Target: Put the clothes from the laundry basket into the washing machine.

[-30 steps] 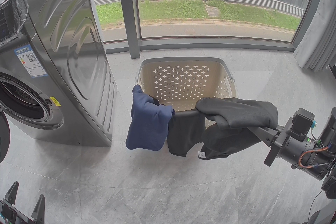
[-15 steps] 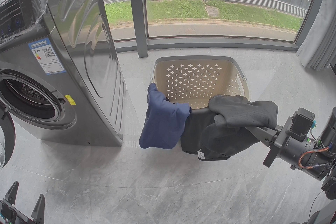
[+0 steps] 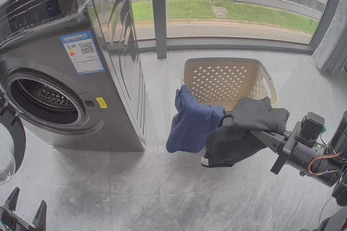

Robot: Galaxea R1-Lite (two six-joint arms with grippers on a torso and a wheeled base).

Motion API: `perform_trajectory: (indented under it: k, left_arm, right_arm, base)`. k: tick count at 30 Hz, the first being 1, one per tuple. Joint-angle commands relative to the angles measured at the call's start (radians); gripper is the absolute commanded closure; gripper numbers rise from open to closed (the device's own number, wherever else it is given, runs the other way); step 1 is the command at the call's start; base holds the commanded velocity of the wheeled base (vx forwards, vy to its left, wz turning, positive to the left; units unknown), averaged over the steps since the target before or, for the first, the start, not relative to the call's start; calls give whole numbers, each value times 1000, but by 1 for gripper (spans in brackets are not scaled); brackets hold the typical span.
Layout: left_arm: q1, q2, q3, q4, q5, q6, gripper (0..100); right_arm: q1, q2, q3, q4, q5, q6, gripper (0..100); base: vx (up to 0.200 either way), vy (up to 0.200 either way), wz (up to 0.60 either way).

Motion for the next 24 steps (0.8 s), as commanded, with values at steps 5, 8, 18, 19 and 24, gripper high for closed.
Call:
perform_trajectory:
  k: [5, 8, 18, 19, 24]
  left_arm:
    - [0, -7, 15, 0, 0, 0, 0]
    - [0, -7, 15, 0, 0, 0, 0]
    - [0, -7, 15, 0, 0, 0, 0]
    - [0, -7, 15, 0, 0, 0, 0]
    - [0, -7, 15, 0, 0, 0, 0]
  right_arm:
    - [13, 0, 2, 0, 3, 0, 100]
    - [23, 0, 0, -5, 3, 0, 100]
    - [23, 6, -7, -30, -2, 3, 100]
    - [23, 6, -9, -30, -2, 4, 100]
    - [20, 9, -12, -30, -6, 6, 100]
  base:
    - [0, 200, 0]
    - [0, 200, 0]
    - [0, 140, 0]
    - [0, 0, 0]
    - [-120, 0, 0]
